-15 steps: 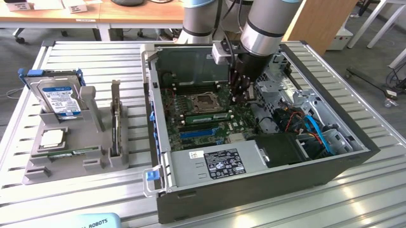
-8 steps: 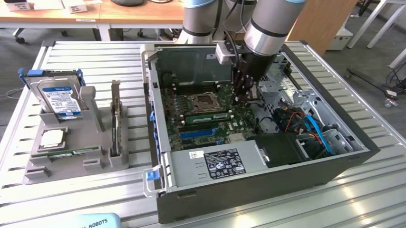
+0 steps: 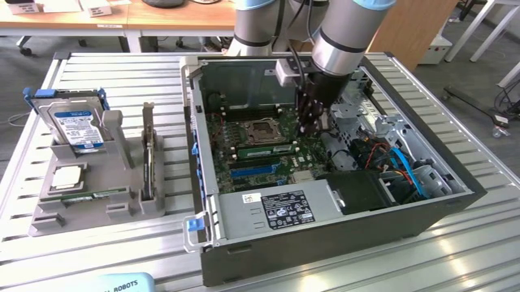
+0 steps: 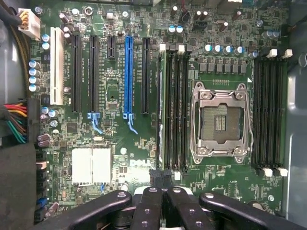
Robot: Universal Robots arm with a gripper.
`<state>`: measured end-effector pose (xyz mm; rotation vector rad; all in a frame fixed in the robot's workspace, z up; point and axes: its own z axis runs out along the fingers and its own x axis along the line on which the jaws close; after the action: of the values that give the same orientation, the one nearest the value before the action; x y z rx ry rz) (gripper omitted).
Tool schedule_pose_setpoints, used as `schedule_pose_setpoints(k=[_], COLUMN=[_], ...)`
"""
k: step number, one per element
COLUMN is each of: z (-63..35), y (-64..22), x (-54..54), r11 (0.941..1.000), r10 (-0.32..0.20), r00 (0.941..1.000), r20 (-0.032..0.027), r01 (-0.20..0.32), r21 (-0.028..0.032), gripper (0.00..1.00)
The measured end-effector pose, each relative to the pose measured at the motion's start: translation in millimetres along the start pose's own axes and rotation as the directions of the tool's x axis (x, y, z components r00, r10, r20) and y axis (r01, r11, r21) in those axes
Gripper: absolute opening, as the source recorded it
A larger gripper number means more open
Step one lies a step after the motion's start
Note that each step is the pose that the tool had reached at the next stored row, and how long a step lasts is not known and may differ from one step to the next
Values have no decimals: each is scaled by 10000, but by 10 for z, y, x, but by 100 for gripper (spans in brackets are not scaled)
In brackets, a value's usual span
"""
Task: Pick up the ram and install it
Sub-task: 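Press down the ram until it locks into place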
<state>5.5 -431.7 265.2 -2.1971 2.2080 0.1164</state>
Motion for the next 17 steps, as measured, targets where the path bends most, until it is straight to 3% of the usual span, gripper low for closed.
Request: schedule_pose_setpoints(k=[17], z=[179], y=[-6], x=[13], r11=[10000], r10=[1], r00=[10000], r20=[-1], r01=[-1], r21=[0], gripper=[10])
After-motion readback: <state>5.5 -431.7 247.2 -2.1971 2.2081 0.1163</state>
